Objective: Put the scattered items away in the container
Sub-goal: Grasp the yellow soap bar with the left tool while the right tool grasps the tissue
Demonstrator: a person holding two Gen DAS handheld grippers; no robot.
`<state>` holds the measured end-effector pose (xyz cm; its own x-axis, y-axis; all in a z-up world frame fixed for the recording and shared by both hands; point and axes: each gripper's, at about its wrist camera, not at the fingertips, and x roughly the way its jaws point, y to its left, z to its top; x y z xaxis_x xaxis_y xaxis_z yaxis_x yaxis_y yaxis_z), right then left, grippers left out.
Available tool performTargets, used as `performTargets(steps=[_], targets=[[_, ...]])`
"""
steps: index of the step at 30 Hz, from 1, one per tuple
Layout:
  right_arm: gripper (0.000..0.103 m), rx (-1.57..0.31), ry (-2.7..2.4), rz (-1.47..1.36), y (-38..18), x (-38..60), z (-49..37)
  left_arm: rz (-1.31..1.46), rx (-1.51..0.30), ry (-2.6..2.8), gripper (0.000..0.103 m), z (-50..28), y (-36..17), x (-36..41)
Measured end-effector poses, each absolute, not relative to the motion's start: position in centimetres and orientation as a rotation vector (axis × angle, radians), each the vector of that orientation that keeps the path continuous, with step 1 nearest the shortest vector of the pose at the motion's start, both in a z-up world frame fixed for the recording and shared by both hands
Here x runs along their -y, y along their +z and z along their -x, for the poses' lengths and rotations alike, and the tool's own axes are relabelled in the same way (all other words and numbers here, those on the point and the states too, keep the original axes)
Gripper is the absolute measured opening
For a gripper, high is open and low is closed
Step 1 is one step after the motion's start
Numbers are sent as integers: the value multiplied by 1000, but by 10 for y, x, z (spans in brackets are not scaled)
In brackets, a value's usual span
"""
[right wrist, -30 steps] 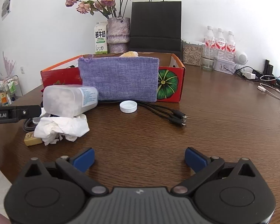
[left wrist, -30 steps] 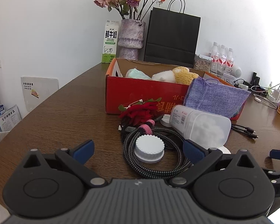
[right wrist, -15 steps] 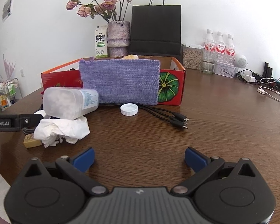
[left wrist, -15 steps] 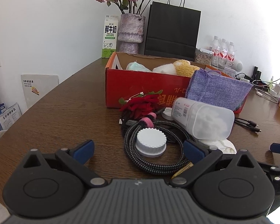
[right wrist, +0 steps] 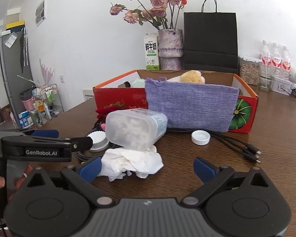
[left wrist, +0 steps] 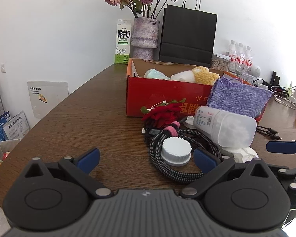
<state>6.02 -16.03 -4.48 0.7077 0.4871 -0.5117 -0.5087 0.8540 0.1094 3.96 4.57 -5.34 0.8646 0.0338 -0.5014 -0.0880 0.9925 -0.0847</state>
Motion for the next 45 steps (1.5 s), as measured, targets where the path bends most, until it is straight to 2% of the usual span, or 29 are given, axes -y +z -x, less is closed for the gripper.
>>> performTargets(steps=[3,4,5,6,7,29,34,38,40,44,45], targets=[[84,-588,574,29,-48,154,-67,102,-522,65,103,-38,-53,-47],[73,-599,583,19,-49,153,-68,100,-523,63,103,-38,-53,-47],[54,-606,595,7,-50,154,-68,99,-525,61,103,-37,-53,-47],[42,-614,606,-8,-51,155,-68,98,-528,57,103,-37,-52,-47],[24,-619,608,-19,-51,157,-67,97,-531,53,103,-36,-52,-46],[22,-545,488,-29,-42,207,-28,90,-661,-12,103,-31,-46,3],[22,-556,494,-31,-46,210,-30,77,-677,25,86,-35,-49,10],[22,-561,503,-33,-48,208,-29,53,-681,37,77,-34,-48,13],[22,-564,506,-31,-48,206,-29,50,-677,26,64,-33,-47,13],[22,-569,511,-25,-49,202,-29,54,-669,10,47,-29,-46,13],[22,-569,511,-25,-49,202,-29,59,-667,5,36,-28,-46,12]])
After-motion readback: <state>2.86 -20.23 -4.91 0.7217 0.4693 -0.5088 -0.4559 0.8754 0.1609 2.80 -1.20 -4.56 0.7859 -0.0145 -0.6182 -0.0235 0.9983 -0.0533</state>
